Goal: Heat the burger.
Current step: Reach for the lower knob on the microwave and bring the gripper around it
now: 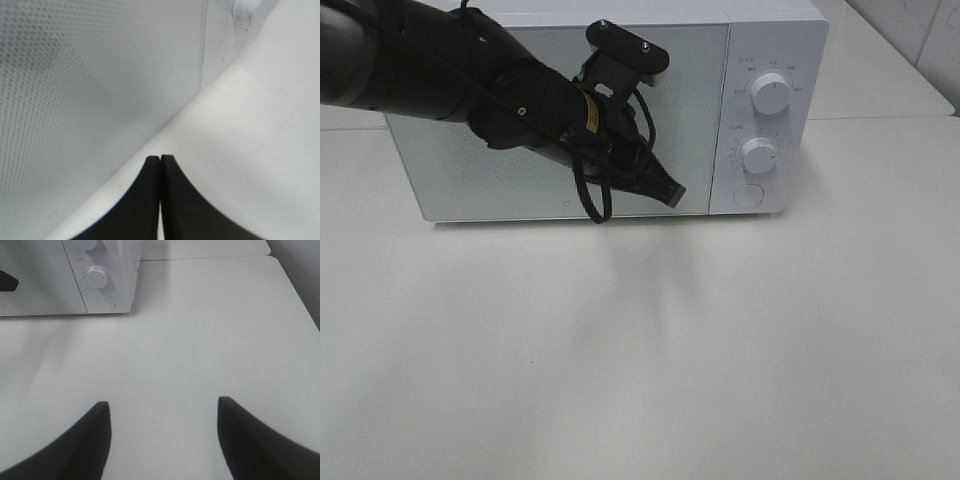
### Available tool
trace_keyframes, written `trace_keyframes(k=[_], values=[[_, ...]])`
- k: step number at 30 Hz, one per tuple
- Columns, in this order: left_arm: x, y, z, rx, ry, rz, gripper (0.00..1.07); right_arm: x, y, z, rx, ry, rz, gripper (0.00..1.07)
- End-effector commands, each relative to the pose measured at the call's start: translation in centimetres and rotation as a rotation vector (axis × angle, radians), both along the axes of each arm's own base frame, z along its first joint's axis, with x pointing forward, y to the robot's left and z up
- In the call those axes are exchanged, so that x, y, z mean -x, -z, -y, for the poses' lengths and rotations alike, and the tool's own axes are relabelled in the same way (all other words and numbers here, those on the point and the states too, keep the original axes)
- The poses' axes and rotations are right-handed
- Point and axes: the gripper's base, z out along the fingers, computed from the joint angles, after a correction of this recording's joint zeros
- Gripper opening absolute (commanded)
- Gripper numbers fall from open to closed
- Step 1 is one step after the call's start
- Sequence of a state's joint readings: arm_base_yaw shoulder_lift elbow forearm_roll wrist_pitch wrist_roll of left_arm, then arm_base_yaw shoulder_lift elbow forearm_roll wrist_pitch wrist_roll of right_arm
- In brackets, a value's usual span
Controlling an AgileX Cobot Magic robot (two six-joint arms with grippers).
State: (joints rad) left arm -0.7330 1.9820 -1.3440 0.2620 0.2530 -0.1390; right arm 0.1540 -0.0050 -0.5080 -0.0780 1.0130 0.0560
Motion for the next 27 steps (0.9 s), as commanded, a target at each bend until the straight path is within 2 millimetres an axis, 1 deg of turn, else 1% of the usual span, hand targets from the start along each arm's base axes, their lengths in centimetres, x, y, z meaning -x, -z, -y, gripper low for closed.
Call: trace_keyframes(k=[1,2,3,5,6,8,9,10,12,13,14,15,17,19,20,21,26,27], values=[[1.1,-1.5,-0.4,-0.035,-0.025,-0.053,0.00,0.2,0.0,0.0,0.005,-0.005,0.028,0.61],[1.6,-2.1,-0.8,-0.041,-0.058,-0.110,0.00,0.2,0.0,0.0,0.005,-0.005,0.028,0.61],[1.6,-2.1,-0.8,-0.041,-0.058,-0.110,0.00,0.2,0.0,0.0,0.005,-0.005,0.028,0.61],[2.4,-3.0,-1.6,-0.065,-0.082,-0.178,0.00,0.2,0.0,0.0,0.005,-0.005,0.028,0.61],[2.4,-3.0,-1.6,-0.065,-0.082,-0.178,0.00,0.2,0.0,0.0,0.005,-0.005,0.028,0.61],[3.3,-3.8,-2.3,-0.122,-0.054,-0.226,0.00,0.2,0.0,0.0,0.005,-0.005,0.028,0.61],[3.3,-3.8,-2.3,-0.122,-0.054,-0.226,0.00,0.2,0.0,0.0,0.005,-0.005,0.028,0.61],[3.9,-4.2,-2.6,-0.149,-0.038,-0.268,0.00,0.2,0.0,0.0,0.005,-0.005,0.028,0.61],[4.2,-4.5,-2.8,-0.158,-0.033,-0.288,0.00,0.2,0.0,0.0,0.005,-0.005,0.028,0.61],[4.9,-5.0,-3.3,-0.193,-0.021,-0.334,0.00,0.2,0.0,0.0,0.005,-0.005,0.028,0.61],[4.9,-5.0,-3.3,-0.193,-0.021,-0.334,0.00,0.2,0.0,0.0,0.005,-0.005,0.028,0.61],[5.6,-5.6,-3.9,-0.229,-0.020,-0.366,0.00,0.2,0.0,0.0,0.004,-0.004,0.028,0.61],[5.8,-5.9,-4.2,-0.237,-0.021,-0.376,0.00,0.2,0.0,0.0,0.004,-0.004,0.028,0.61],[6.6,-7.0,-4.9,-0.259,-0.024,-0.394,0.00,0.2,0.0,0.0,0.005,-0.005,0.028,0.61],[6.6,-7.0,-4.9,-0.259,-0.024,-0.394,0.00,0.2,0.0,0.0,0.005,-0.005,0.028,0.61],[6.9,-7.6,-5.2,-0.270,-0.025,-0.399,0.00,0.2,0.0,0.0,0.005,-0.005,0.028,0.61],[7.5,-8.5,-5.9,-0.285,-0.028,-0.411,0.00,0.2,0.0,0.0,0.005,-0.005,0.028,0.61],[7.8,-9.0,-6.4,-0.299,-0.033,-0.415,0.00,0.2,0.0,0.0,0.005,-0.005,0.028,0.61]])
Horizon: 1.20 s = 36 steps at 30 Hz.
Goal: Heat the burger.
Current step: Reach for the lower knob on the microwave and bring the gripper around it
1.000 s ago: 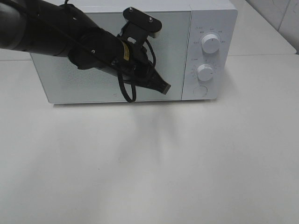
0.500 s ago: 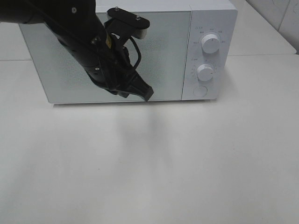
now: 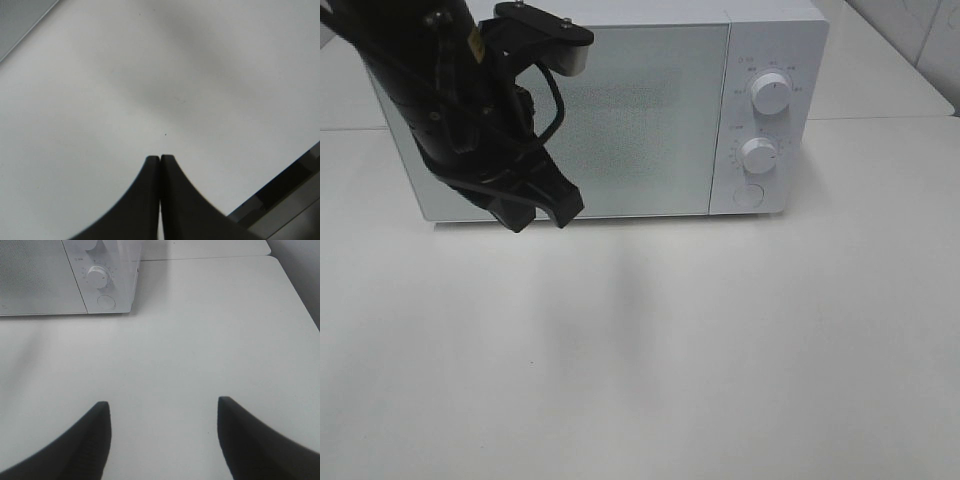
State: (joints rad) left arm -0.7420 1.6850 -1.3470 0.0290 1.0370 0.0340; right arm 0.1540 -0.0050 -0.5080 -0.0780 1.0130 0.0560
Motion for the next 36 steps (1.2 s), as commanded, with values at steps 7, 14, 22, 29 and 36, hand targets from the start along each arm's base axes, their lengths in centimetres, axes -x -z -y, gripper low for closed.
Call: trace_keyframes(k=[7,14,22,29,36], values=[[0.1,-2.5,-4.0,-0.023,-0.113,-0.056,0.00,0.2,0.0,0.0,0.005,-0.005,0.028,0.61],[0.8,-7.3,-10.8,0.064,-0.329,-0.020,0.00,0.2,0.0,0.0,0.005,-0.005,0.028,0.61],[6.5,-11.0,-16.2,0.133,-0.442,0.146,0.00,0.2,0.0,0.0,0.004,-0.004,0.028,0.61],[13.3,-10.4,-18.8,0.184,-0.443,0.234,0.00,0.2,0.0,0.0,0.004,-0.004,0.028,0.61],[20.4,-7.4,-21.3,0.259,-0.438,0.345,0.00,0.2,0.0,0.0,0.004,-0.004,0.028,0.61]])
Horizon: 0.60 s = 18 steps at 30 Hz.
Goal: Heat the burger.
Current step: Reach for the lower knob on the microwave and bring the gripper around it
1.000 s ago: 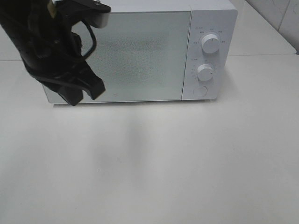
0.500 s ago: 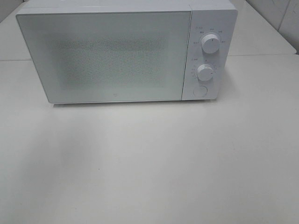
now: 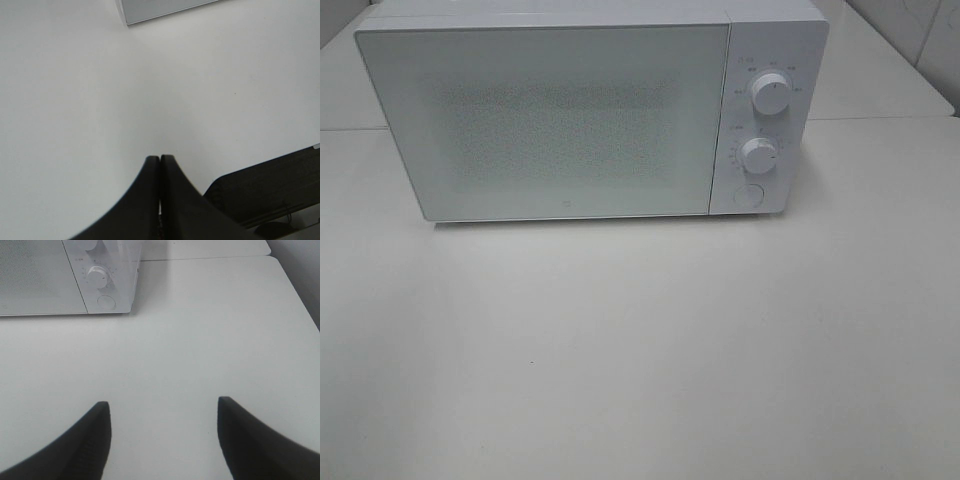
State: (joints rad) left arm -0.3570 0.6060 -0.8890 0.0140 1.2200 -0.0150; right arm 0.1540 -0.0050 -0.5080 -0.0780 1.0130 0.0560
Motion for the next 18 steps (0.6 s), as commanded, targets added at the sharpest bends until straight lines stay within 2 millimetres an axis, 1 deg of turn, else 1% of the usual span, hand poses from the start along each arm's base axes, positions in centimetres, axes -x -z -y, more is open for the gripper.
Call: trace_keyframes(k=[1,2,3,5,6,8,9,10,11,13,17,18], values=[[2.0,1.3,-0.8,0.000,-0.012,-0.014,0.00,0.2,0.0,0.0,0.004,-0.004,0.028,0.61],[2.8,1.8,-1.1,0.005,-0.011,0.002,0.00,0.2,0.0,0.0,0.004,-0.004,0.028,0.61],[2.8,1.8,-1.1,0.005,-0.011,0.002,0.00,0.2,0.0,0.0,0.004,-0.004,0.028,0.61],[5.2,3.9,-2.0,0.024,-0.008,0.059,0.00,0.2,0.0,0.0,0.004,-0.004,0.028,0.61],[5.2,3.9,-2.0,0.024,-0.008,0.059,0.00,0.2,0.0,0.0,0.004,-0.004,0.028,0.61],[6.5,5.4,-2.4,0.036,-0.006,0.099,0.00,0.2,0.0,0.0,0.004,-0.004,0.028,0.61],[6.5,5.4,-2.4,0.036,-0.006,0.099,0.00,0.2,0.0,0.0,0.004,-0.004,0.028,0.61],[7.2,6.2,-2.7,0.044,-0.005,0.121,0.00,0.2,0.0,0.0,0.004,-0.004,0.028,0.61],[7.2,6.2,-2.7,0.044,-0.005,0.121,0.00,0.2,0.0,0.0,0.004,-0.004,0.028,0.61],[7.9,7.4,-3.0,0.047,0.004,0.158,0.00,0.2,0.0,0.0,0.004,-0.004,0.028,0.61],[8.7,7.9,-3.2,0.058,0.012,0.215,0.00,0.2,0.0,0.0,0.005,-0.005,0.028,0.61],[9.2,7.9,-3.4,0.073,0.012,0.260,0.00,0.2,0.0,0.0,0.005,-0.005,0.028,0.61]])
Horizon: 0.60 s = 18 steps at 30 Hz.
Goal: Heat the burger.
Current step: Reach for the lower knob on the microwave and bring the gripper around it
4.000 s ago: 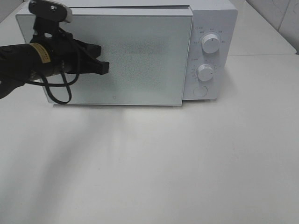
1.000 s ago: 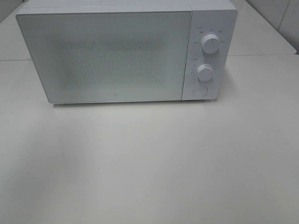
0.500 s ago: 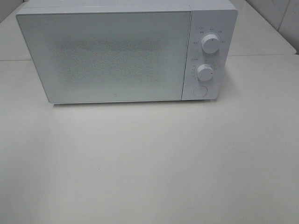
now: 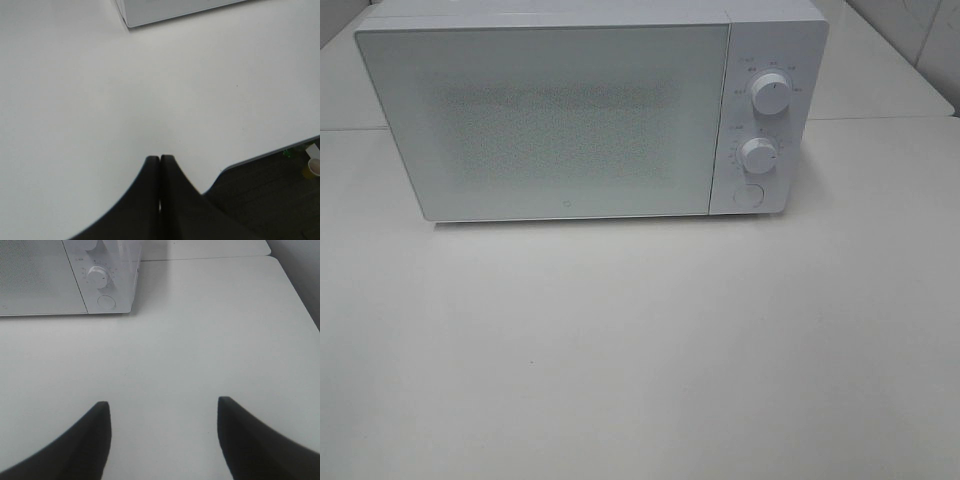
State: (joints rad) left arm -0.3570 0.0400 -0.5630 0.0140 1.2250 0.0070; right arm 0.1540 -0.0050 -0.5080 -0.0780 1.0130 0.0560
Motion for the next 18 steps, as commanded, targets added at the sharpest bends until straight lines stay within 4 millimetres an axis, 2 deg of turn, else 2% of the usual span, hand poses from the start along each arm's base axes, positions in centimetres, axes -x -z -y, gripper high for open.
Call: trace_keyframes(k=[1,11,18], values=[[0.9,0.3,-0.3,0.007,-0.003,0.035,0.00,0.2,0.0,0.0,0.005,-0.005,0.028,0.61],[0.2,-0.1,0.1,0.007,0.041,0.172,0.00,0.2,0.0,0.0,0.004,-0.004,0.029,0.61],[-0.4,0.3,0.5,0.026,0.062,0.191,0.00,0.2,0.0,0.0,0.005,-0.005,0.029,0.61]])
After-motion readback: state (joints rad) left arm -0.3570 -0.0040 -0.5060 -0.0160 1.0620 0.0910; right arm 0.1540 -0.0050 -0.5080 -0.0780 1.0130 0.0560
